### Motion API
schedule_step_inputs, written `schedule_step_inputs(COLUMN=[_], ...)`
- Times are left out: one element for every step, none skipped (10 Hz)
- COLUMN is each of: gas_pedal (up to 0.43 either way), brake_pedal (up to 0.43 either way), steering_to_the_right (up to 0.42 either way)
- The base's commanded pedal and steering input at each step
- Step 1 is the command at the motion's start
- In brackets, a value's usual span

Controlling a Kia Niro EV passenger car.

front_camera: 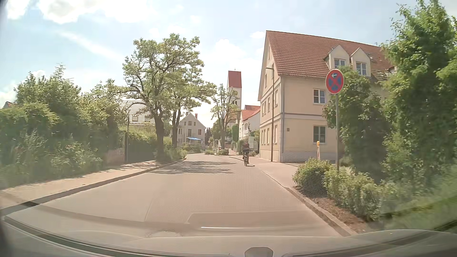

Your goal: Follow the waypoints while adhering to traffic rules and regulations

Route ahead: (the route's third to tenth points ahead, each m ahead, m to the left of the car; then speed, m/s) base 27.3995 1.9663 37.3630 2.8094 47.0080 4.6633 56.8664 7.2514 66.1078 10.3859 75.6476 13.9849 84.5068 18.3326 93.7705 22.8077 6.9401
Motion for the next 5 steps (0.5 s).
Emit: schedule_step_inputs(gas_pedal=[0.079, 0.079, 0.079, 0.079, 0.079], brake_pedal=[0.0, 0.0, 0.0, 0.0, 0.0], steering_to_the_right=[-0.005, -0.005, -0.005, -0.004, -0.001])
